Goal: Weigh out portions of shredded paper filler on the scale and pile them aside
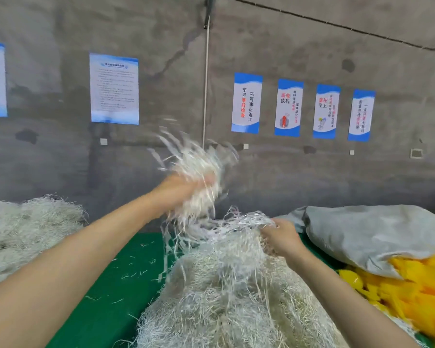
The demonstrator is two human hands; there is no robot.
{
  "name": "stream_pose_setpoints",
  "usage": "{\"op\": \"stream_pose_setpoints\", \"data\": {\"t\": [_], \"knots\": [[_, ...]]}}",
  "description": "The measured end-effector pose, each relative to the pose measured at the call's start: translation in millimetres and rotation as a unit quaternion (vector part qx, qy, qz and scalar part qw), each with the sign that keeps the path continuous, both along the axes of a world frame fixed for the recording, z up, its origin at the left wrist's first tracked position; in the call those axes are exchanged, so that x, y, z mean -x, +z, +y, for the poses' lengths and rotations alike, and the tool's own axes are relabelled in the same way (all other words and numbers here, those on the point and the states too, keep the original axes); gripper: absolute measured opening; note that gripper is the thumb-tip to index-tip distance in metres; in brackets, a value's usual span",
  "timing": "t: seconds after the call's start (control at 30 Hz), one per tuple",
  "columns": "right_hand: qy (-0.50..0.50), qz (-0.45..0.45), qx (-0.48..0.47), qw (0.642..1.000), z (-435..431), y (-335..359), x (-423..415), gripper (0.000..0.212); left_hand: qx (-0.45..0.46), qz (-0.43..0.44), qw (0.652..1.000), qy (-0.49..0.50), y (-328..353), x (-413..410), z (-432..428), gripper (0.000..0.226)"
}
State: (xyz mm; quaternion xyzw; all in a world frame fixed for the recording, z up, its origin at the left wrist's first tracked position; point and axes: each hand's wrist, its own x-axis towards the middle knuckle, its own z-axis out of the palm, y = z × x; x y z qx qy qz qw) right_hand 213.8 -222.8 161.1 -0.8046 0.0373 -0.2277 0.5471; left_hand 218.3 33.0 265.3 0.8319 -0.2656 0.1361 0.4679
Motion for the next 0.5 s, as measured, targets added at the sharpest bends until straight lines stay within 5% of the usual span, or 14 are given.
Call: {"op": "stream_pose_setpoints", "data": {"t": [0.07,0.13,0.17,0.23,0.33,0.4,0.5], "knots": [[0.02,-0.006,-0.122,0.992,-5,4,1,0.038,-0.287,-0.036,0.956,-0.044,-20,2,-6,0.064],[0.027,-0.015,-0.15,0.988,-4,9,1,0.033,-0.449,0.056,0.891,-0.035,-42,3,-14,0.087],[0.023,-0.02,-0.146,0.989,-3,12,1,0.027,-0.498,0.074,0.864,-0.015,-52,1,-18,0.088],[0.01,-0.044,-0.121,0.992,-3,17,-1,0.022,-0.578,0.038,0.815,0.023,-65,-6,-23,0.056],[-0.029,-0.064,-0.018,0.997,-17,19,-4,0.024,-0.568,-0.019,0.82,0.066,-61,-18,-14,0.04],[-0.048,-0.051,0.035,0.997,-34,13,-8,0.021,-0.497,-0.038,0.862,0.091,-51,-25,-1,0.04],[-0.098,-0.007,0.1,0.99,-67,-7,-15,0.012,-0.27,-0.019,0.95,0.152,-39,-31,20,0.045]]}}
